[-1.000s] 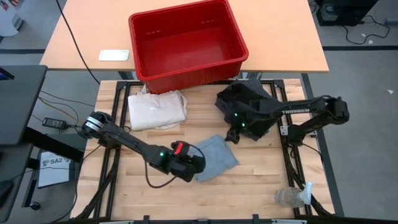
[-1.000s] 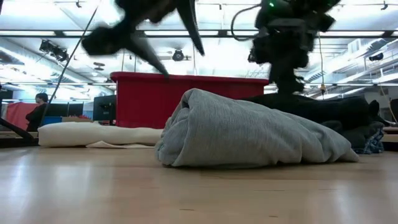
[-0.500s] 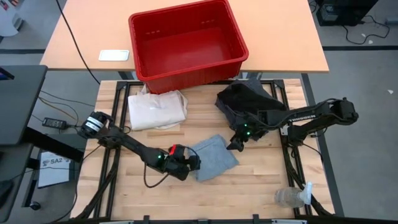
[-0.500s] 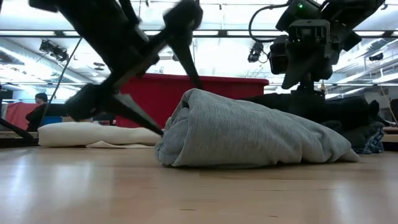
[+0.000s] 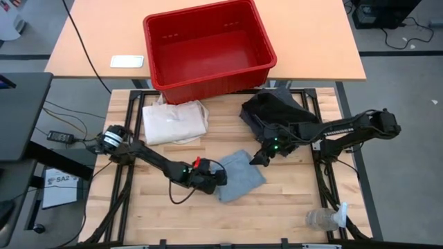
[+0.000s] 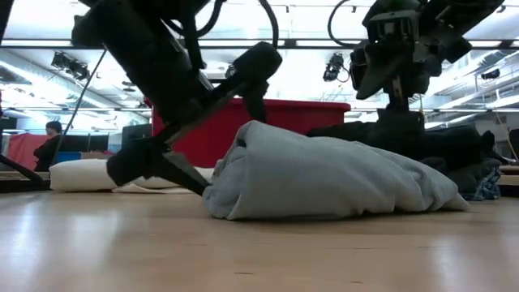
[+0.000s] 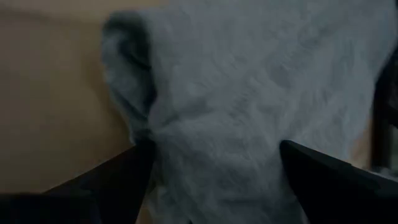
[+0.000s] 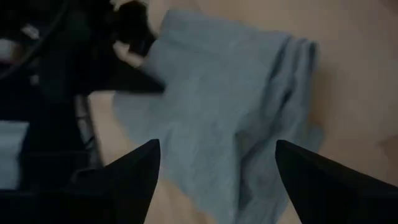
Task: Fold laundry
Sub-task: Stack the gray shirt on top of the black folded shirt
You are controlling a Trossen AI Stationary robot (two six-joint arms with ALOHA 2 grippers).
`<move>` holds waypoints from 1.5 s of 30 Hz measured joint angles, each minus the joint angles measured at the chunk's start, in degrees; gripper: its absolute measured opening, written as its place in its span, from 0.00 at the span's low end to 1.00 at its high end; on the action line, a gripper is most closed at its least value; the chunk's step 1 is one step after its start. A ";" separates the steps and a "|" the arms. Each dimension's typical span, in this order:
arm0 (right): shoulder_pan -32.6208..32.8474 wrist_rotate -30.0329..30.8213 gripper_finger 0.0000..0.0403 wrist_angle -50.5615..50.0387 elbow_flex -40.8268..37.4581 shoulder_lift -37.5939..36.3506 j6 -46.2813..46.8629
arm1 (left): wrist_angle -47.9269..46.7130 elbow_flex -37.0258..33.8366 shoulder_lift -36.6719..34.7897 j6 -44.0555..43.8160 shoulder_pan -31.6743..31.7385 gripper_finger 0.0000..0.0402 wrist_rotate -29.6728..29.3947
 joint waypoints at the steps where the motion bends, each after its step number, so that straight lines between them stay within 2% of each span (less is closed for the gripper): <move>1: 0.37 1.32 0.80 -0.38 0.00 -0.20 0.18 | 1.66 0.04 0.64 -0.06 -0.05 0.90 0.29; 7: 2.94 9.71 0.80 -4.09 -0.02 -0.43 0.86 | 11.74 0.31 4.72 3.98 0.31 0.90 -0.02; 12: 4.64 10.93 0.80 -5.05 -0.02 -0.14 2.90 | 14.14 0.14 4.78 4.37 1.04 0.90 0.44; 15: 5.93 10.68 0.80 -9.86 0.02 -0.28 5.99 | 14.37 0.04 4.71 5.37 1.43 0.90 0.89; 20: 10.26 15.00 0.80 -15.52 -0.75 -0.28 8.76 | 14.50 0.13 5.24 6.14 2.01 0.88 0.05; 22: 11.00 15.78 0.80 -12.22 -3.38 -0.21 10.53 | 14.85 0.17 6.17 7.83 1.98 0.87 -1.24; 27: 10.98 13.83 0.80 7.37 -13.15 0.52 15.96 | 14.85 0.20 6.37 10.17 1.97 0.82 -1.47; 31: 10.63 14.05 0.76 18.37 -18.68 1.64 18.10 | 15.68 0.05 6.52 13.76 2.31 0.72 -2.12; 35: 10.63 12.85 0.67 27.79 -21.17 4.89 15.83 | 20.83 -0.01 8.21 23.64 3.06 0.56 -1.52; 38: 10.41 11.53 0.54 32.03 -21.20 8.95 13.82 | 23.35 -0.04 9.88 25.10 3.67 0.42 -1.67; 41: 10.15 10.51 0.35 35.10 -20.90 12.81 11.98 | 24.41 0.09 10.79 25.08 3.98 0.27 -2.43; 44: 10.17 9.67 0.11 34.78 -20.01 13.97 8.84 | 25.44 0.09 10.94 26.76 3.98 0.10 -3.43; 45: 10.17 9.09 0.06 34.62 -19.56 13.78 6.58 | 26.42 0.03 11.02 28.00 3.98 0.07 -3.89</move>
